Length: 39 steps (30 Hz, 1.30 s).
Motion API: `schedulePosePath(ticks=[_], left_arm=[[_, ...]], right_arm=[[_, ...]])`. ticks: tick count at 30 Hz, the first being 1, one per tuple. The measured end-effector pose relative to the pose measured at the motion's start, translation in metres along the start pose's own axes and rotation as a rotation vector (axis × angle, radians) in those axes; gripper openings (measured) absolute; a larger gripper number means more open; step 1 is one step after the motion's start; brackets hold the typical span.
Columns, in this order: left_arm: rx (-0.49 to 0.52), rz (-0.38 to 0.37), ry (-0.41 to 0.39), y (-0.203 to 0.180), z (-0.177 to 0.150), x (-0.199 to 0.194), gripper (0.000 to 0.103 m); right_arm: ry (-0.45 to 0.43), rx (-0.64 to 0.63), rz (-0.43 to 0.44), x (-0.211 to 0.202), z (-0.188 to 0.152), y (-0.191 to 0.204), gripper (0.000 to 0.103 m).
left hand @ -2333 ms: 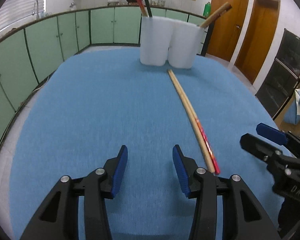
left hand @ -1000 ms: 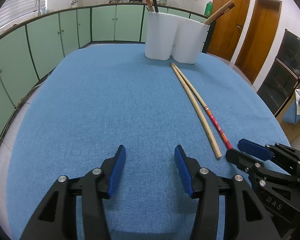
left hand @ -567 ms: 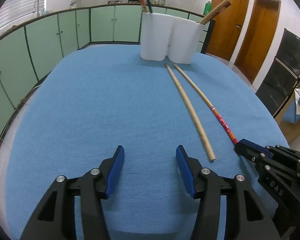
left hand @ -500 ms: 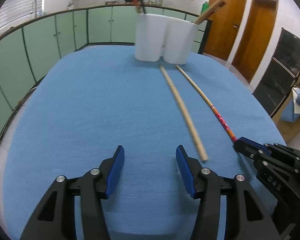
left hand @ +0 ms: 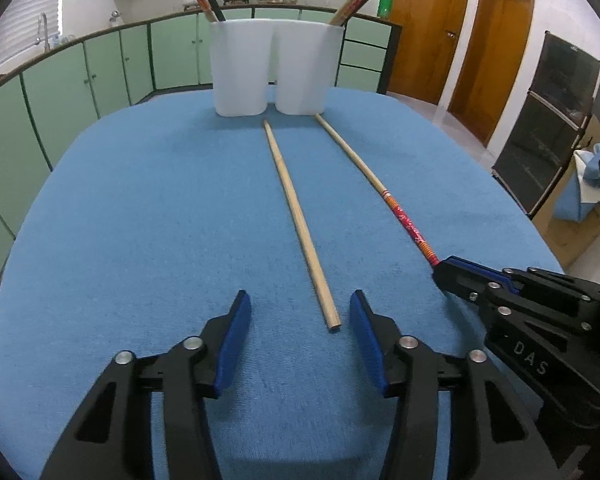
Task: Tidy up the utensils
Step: 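Grasp the red chopstick with the right gripper while the left gripper grasps the plain wooden chopstick, then lift both chopsticks and drop them into the white holder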
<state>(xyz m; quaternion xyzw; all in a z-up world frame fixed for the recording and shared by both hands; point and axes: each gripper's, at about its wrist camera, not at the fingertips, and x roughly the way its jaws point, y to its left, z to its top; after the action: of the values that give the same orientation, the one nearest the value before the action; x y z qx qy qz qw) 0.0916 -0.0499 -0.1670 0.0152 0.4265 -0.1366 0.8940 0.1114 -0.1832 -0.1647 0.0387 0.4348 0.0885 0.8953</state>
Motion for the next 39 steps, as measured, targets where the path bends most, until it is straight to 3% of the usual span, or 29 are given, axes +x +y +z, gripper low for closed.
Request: schedulePosePath(ticks=[4, 7, 12, 21, 39], left_arm=[[-0.01, 0.011, -0.002, 0.002, -0.001, 0.0, 0.04], [-0.006, 0.041, -0.002, 0.0, -0.002, 0.0, 0.03], [-0.039, 0.024, -0.006, 0.006, -0.001, -0.001, 0.006], [-0.047, 0.022, -0.036, 0.009, 0.001, -0.009, 0.006], [0.009, 0.029, -0.283, 0.007, 0.047, -0.094, 0.006]], right_arm=[[-0.001, -0.009, -0.01, 0.0, 0.0, 0.002, 0.006], [-0.002, -0.012, -0.013, 0.001, 0.001, 0.002, 0.006], [-0.003, -0.021, -0.023, 0.002, 0.0, 0.003, 0.006], [-0.036, -0.026, -0.022, -0.007, -0.001, 0.005, 0.005], [-0.226, -0.083, -0.019, -0.082, 0.045, 0.01, 0.005]])
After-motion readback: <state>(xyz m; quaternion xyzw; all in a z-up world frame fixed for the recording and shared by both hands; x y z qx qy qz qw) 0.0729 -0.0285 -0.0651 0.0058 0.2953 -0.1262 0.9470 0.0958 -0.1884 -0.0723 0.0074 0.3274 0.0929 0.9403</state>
